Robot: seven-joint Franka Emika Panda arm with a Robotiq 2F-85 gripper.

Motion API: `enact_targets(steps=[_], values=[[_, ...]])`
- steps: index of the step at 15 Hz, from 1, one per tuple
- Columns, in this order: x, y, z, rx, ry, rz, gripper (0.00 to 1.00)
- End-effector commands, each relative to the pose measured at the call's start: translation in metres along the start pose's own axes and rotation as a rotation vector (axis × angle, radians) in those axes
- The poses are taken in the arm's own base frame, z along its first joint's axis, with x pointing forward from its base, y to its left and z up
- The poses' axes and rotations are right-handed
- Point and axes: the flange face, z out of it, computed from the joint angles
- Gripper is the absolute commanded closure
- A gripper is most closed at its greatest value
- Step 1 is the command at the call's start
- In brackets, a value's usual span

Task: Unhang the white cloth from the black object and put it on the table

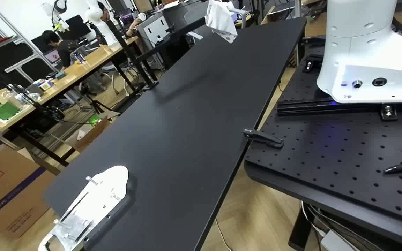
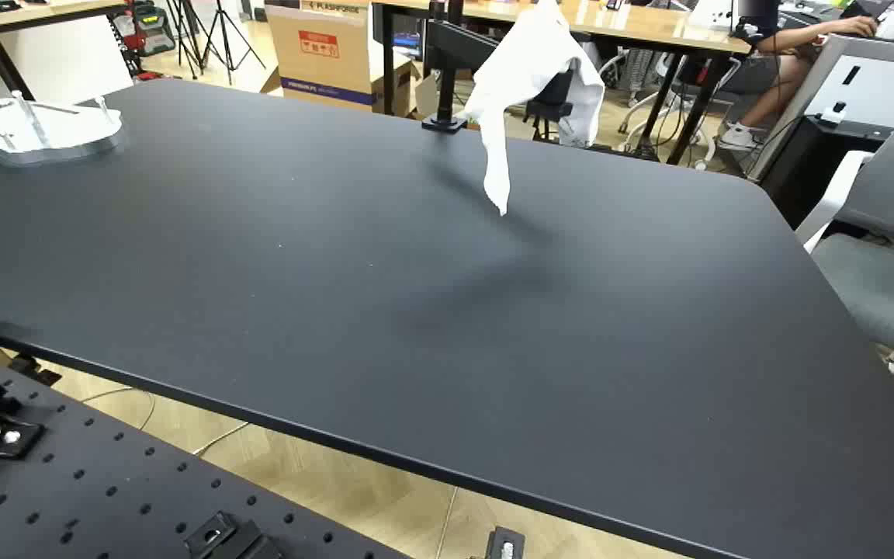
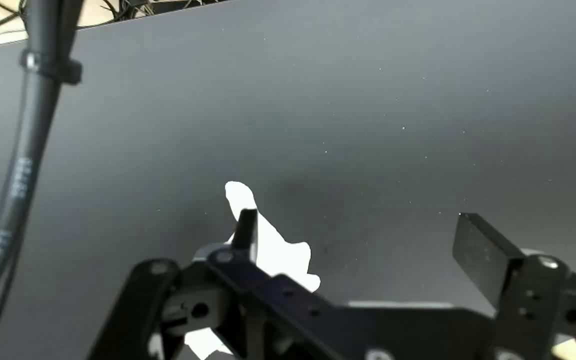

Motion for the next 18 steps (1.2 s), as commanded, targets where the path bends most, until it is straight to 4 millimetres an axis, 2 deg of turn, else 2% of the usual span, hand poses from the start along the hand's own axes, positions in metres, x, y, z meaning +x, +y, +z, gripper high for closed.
enact_targets(steps=[1,10,15,18], values=[[0.000,0.000,0.000,0.000,0.000,0.000,0.00],[0.000,0.000,0.000,0.000,0.000,0.000,0.00],[0.028,0.023,-0.002,-0.157,0.137,0.019,0.00],[0.049,0.038,0.005,-0.248,0.226,0.005,0.00]])
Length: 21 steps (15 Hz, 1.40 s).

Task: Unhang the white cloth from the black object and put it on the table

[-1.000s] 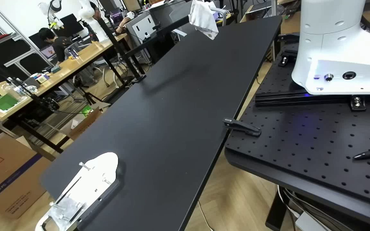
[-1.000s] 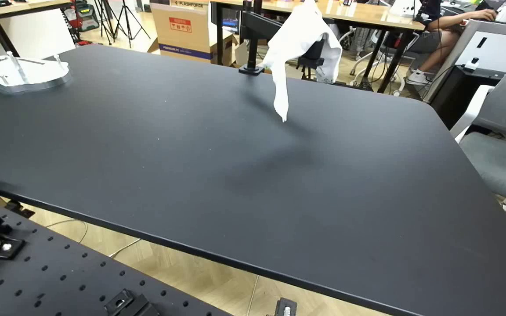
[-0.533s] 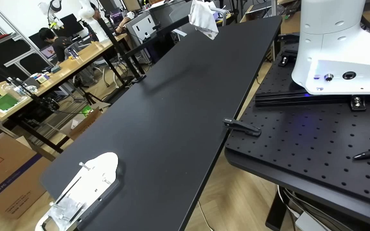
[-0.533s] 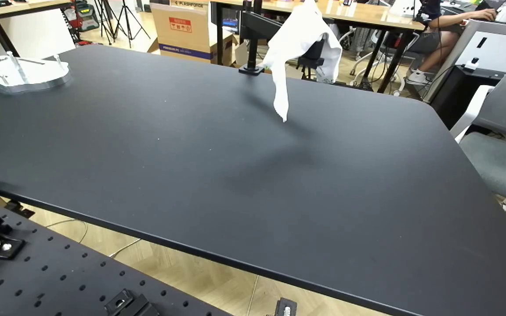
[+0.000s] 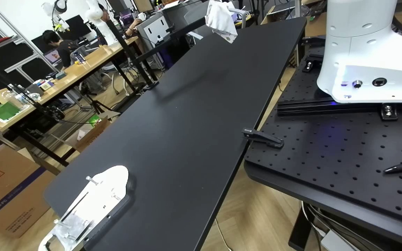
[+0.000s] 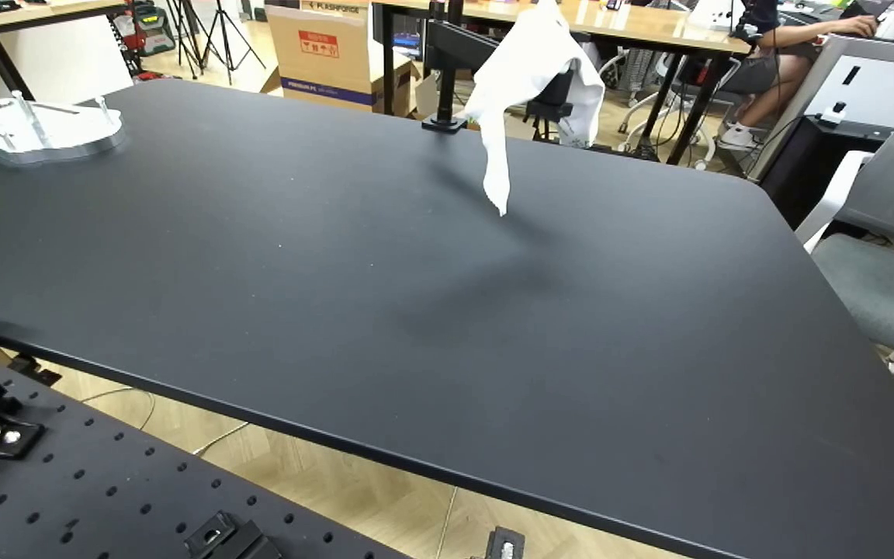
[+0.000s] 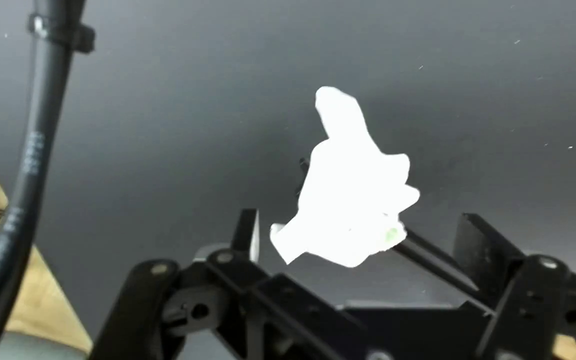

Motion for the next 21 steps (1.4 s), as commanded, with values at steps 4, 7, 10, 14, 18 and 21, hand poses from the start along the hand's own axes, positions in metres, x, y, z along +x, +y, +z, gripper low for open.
enact_targets(steps=[4,7,10,14,18,21], values=[[0.030,0.006,0.035,-0.099,0.079,-0.007,0.00],[0.037,-0.005,0.051,-0.091,0.071,-0.032,0.00],[0.038,-0.018,0.065,-0.066,0.034,-0.054,0.00],[0.032,-0.029,0.078,-0.007,-0.022,-0.050,0.32],[0.028,-0.032,0.080,0.033,-0.045,-0.034,0.61],[0.027,-0.033,0.075,0.043,-0.038,-0.035,0.82]])
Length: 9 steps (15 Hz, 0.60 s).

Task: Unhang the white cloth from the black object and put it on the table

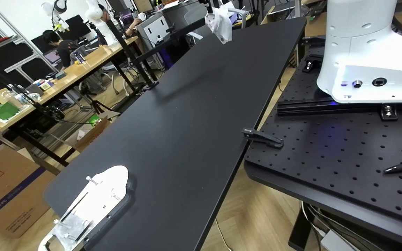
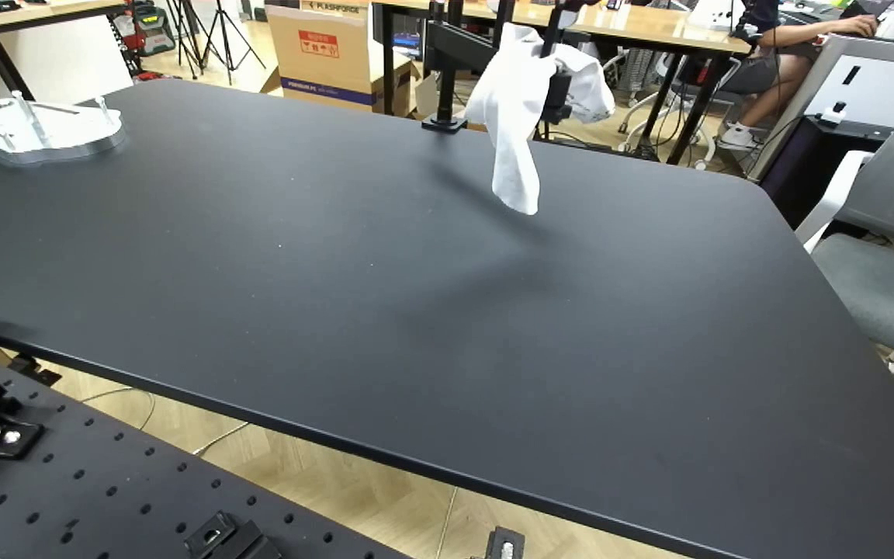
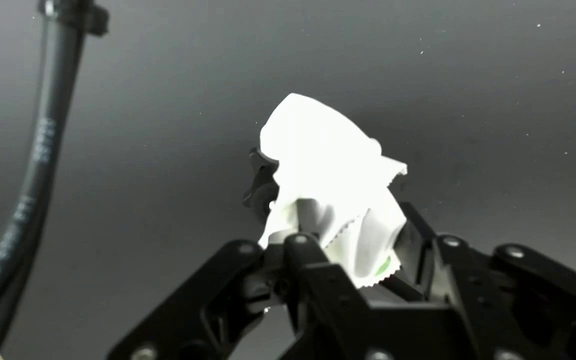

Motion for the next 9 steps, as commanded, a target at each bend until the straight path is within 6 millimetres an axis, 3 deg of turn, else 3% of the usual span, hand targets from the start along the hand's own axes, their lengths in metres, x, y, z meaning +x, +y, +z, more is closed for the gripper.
enact_targets(steps=[1,3,6,9], values=[[-0.005,-0.003,-0.011,0.027,0.005,-0.006,0.88],[-0.006,-0.006,-0.016,0.035,0.008,-0.018,0.99],[-0.009,-0.018,-0.021,0.056,0.001,-0.048,1.00],[-0.014,-0.043,-0.024,0.090,-0.015,-0.118,0.99]])
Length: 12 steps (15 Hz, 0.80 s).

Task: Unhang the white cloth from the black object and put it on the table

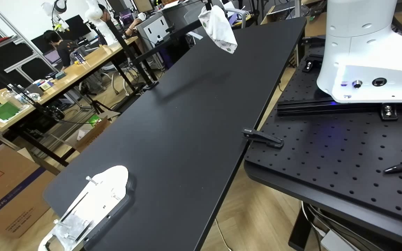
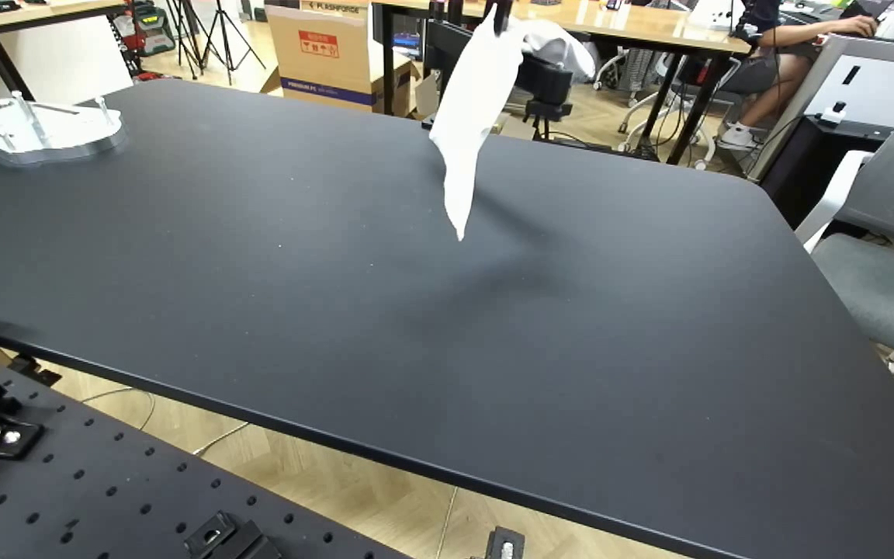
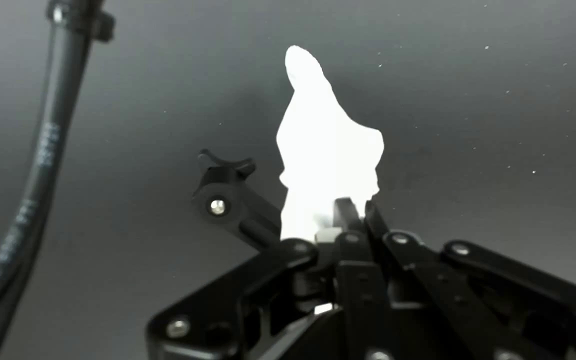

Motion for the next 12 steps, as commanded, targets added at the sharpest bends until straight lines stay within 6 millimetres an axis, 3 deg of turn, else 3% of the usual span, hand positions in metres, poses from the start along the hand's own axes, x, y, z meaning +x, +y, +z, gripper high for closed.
enact_targets(steps=[1,8,12], values=[[-0.009,-0.033,-0.006,0.052,-0.013,-0.081,0.99],[-0.013,-0.101,0.028,0.114,-0.147,-0.296,0.99],[-0.004,-0.112,0.047,0.081,-0.156,-0.366,0.99]])
